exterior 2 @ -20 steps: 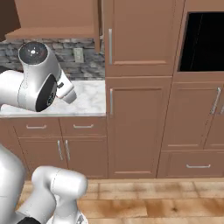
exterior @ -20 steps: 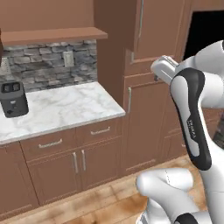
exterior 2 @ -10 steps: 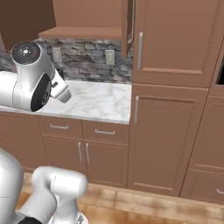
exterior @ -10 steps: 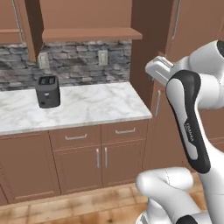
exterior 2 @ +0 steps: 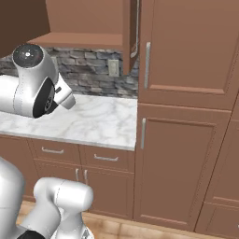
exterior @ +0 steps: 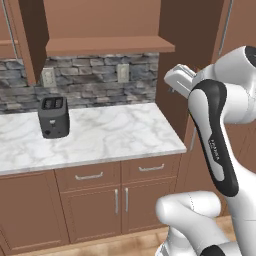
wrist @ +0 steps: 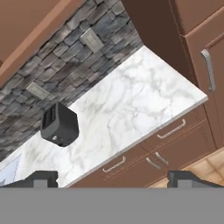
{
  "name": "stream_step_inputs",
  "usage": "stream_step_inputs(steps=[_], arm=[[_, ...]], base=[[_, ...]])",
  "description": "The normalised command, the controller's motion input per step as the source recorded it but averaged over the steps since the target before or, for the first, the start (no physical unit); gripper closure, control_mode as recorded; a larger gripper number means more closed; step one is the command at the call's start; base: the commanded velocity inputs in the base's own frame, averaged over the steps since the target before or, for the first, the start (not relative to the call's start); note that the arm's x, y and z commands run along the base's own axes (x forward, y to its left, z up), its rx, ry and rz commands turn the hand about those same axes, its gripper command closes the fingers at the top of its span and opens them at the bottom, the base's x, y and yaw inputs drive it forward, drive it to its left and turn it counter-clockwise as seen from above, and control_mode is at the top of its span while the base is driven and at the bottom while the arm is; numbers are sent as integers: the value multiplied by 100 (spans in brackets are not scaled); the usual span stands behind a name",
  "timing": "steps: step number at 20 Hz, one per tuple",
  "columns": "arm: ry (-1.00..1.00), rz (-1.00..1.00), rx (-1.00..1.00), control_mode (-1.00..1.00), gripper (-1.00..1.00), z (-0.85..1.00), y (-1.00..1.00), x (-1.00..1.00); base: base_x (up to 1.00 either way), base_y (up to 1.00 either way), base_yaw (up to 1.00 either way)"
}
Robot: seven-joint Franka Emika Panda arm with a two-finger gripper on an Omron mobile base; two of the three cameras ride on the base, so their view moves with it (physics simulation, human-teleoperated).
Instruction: Open the cabinet and move the ladle to the pot. Then close the cabinet.
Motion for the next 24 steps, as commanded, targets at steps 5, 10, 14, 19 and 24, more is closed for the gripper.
stream_step_inputs(steps=[5,10,14,19,24], arm=[[0,0,0,100,-100,0,0,0],[0,0,0,100,-100,0,0,0],[0,0,0,100,-100,0,0,0],[0,0,0,100,-100,0,0,0],[0,0,0,100,-100,0,0,0]], base=[[66,0,0],[56,10,-2],[49,4,0],[23,13,0],[29,34,0]])
